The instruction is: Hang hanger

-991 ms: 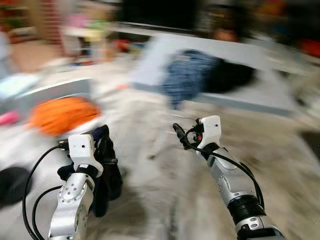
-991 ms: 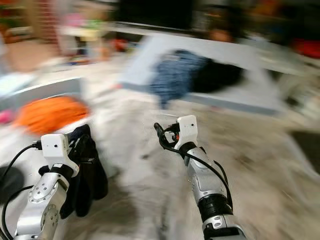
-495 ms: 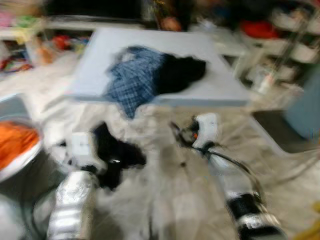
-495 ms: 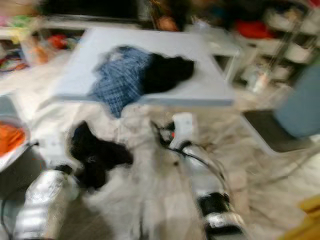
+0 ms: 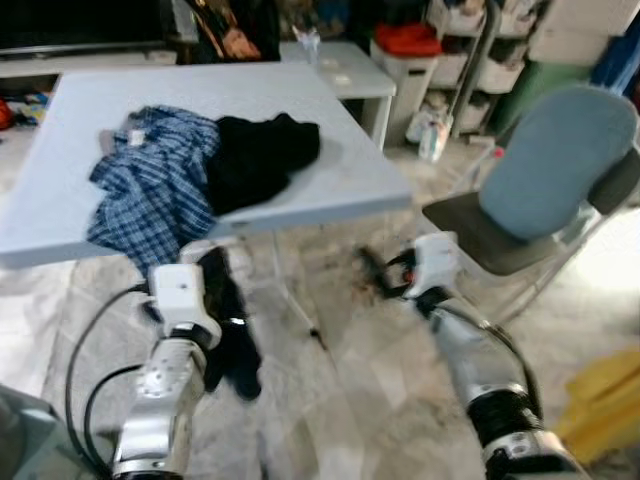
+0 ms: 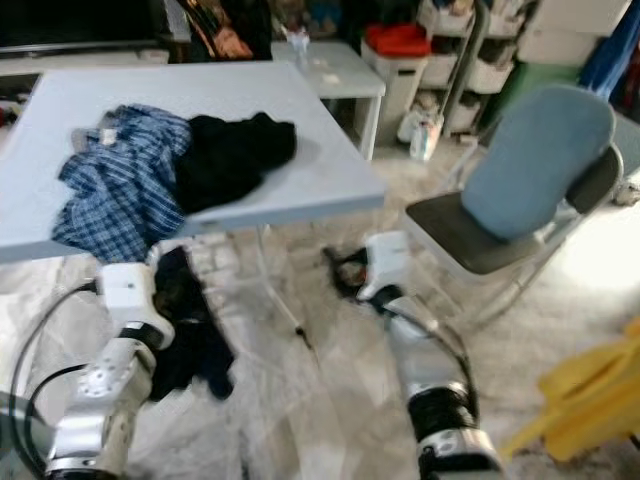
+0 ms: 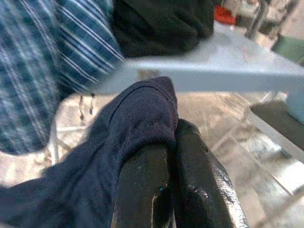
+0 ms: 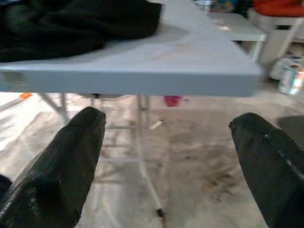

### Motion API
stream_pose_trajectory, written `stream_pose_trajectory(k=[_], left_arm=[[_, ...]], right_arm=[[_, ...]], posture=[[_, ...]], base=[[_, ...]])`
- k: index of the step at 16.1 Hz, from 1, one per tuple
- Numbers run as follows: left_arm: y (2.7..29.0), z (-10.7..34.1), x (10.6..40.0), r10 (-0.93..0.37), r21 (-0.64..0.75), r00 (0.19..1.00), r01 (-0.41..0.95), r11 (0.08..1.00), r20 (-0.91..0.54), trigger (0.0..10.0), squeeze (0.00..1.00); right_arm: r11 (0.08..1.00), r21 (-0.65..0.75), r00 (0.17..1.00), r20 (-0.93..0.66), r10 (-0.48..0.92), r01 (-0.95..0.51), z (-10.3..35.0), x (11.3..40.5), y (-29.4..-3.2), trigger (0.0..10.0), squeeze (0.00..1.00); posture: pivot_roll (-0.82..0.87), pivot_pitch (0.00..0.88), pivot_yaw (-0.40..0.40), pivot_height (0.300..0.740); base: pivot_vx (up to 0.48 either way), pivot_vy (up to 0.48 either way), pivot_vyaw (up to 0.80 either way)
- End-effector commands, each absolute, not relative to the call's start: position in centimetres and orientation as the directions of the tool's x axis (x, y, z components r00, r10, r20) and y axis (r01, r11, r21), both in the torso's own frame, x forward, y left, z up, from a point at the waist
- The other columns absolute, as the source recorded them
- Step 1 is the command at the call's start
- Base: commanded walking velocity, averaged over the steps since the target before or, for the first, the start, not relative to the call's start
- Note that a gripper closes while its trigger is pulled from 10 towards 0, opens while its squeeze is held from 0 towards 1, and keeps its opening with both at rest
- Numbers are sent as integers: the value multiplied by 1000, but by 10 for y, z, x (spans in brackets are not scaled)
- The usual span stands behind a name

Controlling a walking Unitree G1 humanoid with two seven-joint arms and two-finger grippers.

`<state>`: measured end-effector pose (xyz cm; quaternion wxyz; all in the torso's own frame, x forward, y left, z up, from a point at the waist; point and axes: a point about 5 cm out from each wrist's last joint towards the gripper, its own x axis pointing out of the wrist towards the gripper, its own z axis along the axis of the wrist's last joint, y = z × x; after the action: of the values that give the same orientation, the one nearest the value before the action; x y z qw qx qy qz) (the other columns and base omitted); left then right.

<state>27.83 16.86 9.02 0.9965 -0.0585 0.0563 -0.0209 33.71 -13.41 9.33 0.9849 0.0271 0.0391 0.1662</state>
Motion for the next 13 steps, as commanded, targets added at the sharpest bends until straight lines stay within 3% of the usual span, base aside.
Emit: stream_pose_trajectory(k=[1, 3, 6, 13], left_arm=[[181, 90, 276, -15, -118, 993, 1, 993, -120, 10000, 0], [181, 90, 276, -37, -136, 992, 20, 990, -120, 10000, 0], [182, 91, 278, -33, -127, 992, 17, 992, -123, 10000, 0], [184, 92, 279, -32, -134, 992, 16, 991, -122, 10000, 0]], right_arm=[[937, 82, 937, -58, 346, -341, 95, 338, -124, 10000, 0], [939, 86, 938, -67, 340, -334, 93, 338, -124, 10000, 0], [940, 89, 939, -68, 337, -330, 93, 338, -124, 10000, 0], [940, 83, 940, -68, 335, -330, 93, 339, -124, 10000, 0]], posture=[[26, 0, -69, 740], [25, 0, -64, 740], [23, 0, -58, 740], [23, 0, -58, 740]], base=[[0, 0, 0], [0, 0, -200], [0, 0, -800], [0, 428, -800]])
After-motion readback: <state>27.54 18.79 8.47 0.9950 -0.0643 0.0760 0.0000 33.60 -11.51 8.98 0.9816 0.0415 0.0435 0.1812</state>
